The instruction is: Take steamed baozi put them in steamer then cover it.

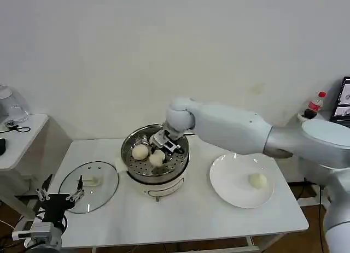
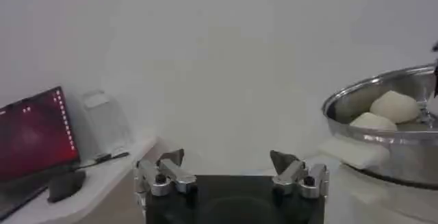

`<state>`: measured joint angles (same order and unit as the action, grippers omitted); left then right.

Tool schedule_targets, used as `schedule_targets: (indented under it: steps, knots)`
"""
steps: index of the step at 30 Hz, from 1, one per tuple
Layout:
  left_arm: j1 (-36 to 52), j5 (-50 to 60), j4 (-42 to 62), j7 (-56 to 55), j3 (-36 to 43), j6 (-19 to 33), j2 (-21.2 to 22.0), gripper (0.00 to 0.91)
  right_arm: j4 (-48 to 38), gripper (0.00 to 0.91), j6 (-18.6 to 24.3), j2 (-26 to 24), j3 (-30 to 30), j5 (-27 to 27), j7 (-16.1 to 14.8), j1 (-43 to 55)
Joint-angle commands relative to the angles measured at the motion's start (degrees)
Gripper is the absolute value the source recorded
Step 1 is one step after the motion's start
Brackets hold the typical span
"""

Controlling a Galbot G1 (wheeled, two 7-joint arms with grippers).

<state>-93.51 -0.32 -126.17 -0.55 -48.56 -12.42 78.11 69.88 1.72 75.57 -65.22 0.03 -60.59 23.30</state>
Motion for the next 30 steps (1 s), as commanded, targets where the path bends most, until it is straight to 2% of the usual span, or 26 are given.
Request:
schedule_targets:
  steps: [1, 12, 15, 16, 24, 30]
  knots:
    - [0.14, -0.15, 0.45, 0.05, -0.28, 0.10, -0.05, 0.907, -1.33, 0.605, 3.59, 2.23, -1.05, -2.05, -0.60, -0.89]
    - [0.41, -0.13, 0.83, 0.03, -0.24, 0.22, -0.01, 0.907, -1.59, 0.615, 5.61, 1.70, -1.61, -2.15, -1.71, -0.56]
    - [0.50, -0.06, 0.82, 0.02, -0.19, 0.21, 0.00, 0.907, -1.54, 0.756, 6.17, 1.55, -1.56, -2.05, -1.37, -0.53]
    - [0.52, -0.06, 0.83, 0.02, -0.20, 0.21, -0.01, 0.907, -1.51, 0.907, 6.23, 1.51, -1.55, -1.97, -1.32, -0.49]
    - [0.51, -0.14, 0.86, 0.03, -0.41, 0.22, -0.18, 0.907, -1.59, 0.907, 6.92, 0.99, -1.21, -1.55, -0.35, 0.50]
    - [0.88, -0.21, 1.19, 0.06, -0.41, 0.13, -0.51, 0.907, -1.90, 0.907, 5.83, -0.59, 1.22, 1.07, -0.05, 3.52]
